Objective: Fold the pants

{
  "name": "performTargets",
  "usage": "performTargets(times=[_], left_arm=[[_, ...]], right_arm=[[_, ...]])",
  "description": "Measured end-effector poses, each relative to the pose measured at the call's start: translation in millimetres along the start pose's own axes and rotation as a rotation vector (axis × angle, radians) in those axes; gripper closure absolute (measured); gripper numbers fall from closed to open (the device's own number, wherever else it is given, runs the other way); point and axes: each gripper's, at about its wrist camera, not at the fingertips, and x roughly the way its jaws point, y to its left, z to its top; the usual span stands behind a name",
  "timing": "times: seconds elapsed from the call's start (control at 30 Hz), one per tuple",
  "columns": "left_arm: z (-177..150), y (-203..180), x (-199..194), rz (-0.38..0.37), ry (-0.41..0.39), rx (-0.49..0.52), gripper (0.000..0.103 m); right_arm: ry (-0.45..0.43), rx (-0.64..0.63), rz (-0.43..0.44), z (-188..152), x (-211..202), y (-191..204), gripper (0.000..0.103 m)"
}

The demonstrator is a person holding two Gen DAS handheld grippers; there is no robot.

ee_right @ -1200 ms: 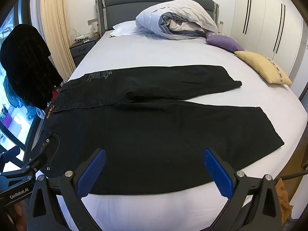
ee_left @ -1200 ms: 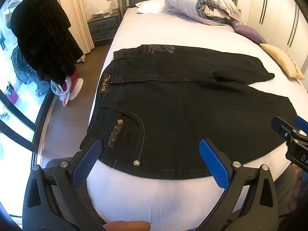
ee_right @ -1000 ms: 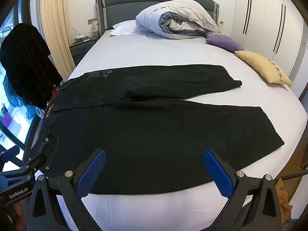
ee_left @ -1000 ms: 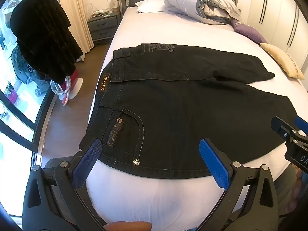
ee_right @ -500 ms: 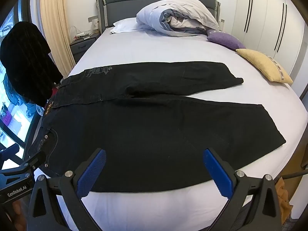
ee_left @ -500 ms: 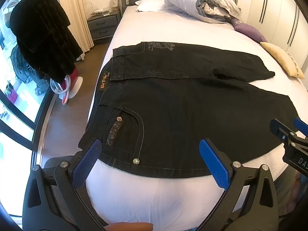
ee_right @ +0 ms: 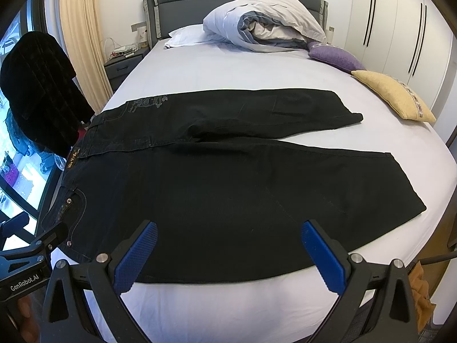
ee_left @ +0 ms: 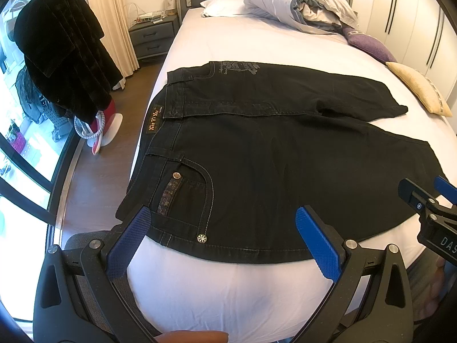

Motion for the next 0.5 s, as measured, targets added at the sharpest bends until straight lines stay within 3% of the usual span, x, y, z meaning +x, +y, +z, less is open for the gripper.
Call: performTargets(times=[0.5], left_arm=[[0.6,-0.1,-0.4,0.001,0.002,0.0,0.0]], right_arm=[[0.003,0.001,0.001,-0.1,-0.4,0.3,0.0]])
